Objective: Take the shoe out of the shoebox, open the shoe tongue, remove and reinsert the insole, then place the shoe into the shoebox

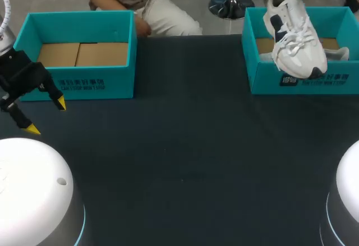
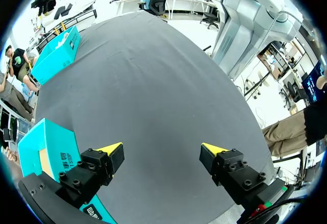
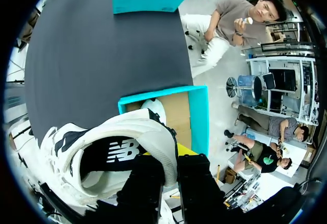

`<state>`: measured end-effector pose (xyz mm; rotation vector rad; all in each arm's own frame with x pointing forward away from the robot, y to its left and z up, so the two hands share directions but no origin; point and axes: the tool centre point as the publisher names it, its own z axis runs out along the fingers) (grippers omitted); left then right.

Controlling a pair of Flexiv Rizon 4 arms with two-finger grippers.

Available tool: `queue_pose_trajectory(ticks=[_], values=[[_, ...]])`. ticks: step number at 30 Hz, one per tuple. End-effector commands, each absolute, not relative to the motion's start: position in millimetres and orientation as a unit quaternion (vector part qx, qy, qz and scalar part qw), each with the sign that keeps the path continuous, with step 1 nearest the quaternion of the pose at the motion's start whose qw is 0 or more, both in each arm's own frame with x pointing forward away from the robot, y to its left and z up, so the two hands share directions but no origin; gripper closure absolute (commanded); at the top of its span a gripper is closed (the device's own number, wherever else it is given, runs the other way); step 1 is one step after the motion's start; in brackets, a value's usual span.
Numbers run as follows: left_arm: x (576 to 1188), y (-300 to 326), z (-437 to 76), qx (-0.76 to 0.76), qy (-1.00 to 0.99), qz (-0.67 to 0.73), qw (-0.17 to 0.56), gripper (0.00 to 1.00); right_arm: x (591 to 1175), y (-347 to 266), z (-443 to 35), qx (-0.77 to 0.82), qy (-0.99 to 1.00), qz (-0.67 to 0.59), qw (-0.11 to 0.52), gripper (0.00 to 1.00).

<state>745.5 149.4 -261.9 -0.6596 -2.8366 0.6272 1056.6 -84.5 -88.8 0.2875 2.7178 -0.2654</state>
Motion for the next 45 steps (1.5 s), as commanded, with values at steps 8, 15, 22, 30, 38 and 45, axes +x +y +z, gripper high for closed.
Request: queue_pose_trajectory(ticks=[8,15,22,30,38,45], values=[[745,150,-262,-0.221,-0.949,0.209,0.081,0.0,1073,-114,-84,0.087,0.976,-0.059,0.193,1.0],[745,150,-262,-0.221,-0.949,0.209,0.081,0.0,1073,-114,-84,0.087,0.976,-0.059,0.193,1.0],[745,150,-262,-0.221,-0.949,0.209,0.081,0.0,1073,-114,-84,0.087,0.976,-0.059,0.193,1.0],[745,150,-262,-0.221,-0.949,0.209,0.081,0.0,1093,-142,-81,0.103,0.971,-0.063,0.205,1.0],[745,150,-262,-0.221,-0.949,0.209,0.081,0.0,1140,-195,-84,0.121,0.968,-0.073,0.207,1.0],[745,150,-262,-0.221,-0.949,0.209,0.081,0.0,1177,-233,-100,0.135,0.969,-0.086,0.19,1.0]])
